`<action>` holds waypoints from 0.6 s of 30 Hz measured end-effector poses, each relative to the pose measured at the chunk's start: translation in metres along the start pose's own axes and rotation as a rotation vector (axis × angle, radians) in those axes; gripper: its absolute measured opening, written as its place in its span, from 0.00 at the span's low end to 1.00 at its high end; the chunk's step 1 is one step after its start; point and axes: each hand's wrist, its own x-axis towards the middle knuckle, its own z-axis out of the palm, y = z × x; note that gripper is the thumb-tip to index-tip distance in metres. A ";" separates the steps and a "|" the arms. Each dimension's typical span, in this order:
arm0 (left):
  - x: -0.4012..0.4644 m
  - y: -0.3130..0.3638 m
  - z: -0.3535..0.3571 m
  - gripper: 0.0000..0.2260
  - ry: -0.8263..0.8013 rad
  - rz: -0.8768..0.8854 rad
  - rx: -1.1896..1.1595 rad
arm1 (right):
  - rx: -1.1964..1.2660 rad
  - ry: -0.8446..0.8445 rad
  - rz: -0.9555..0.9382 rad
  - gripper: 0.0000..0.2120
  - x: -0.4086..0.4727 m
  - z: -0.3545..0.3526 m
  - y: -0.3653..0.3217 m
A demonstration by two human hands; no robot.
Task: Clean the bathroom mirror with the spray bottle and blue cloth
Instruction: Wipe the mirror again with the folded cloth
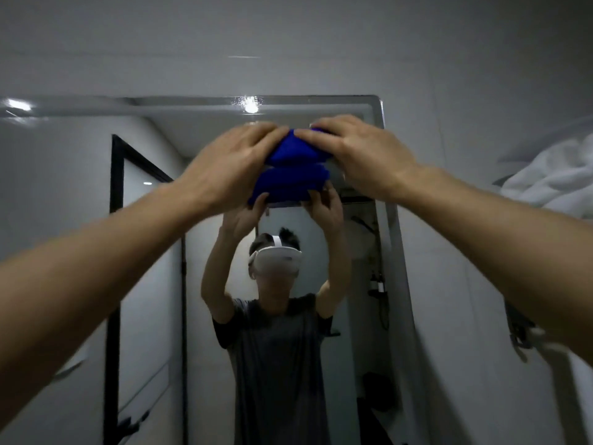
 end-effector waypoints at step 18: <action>0.097 -0.072 0.043 0.33 0.091 -0.213 0.101 | 0.038 0.131 0.117 0.22 0.101 0.048 0.050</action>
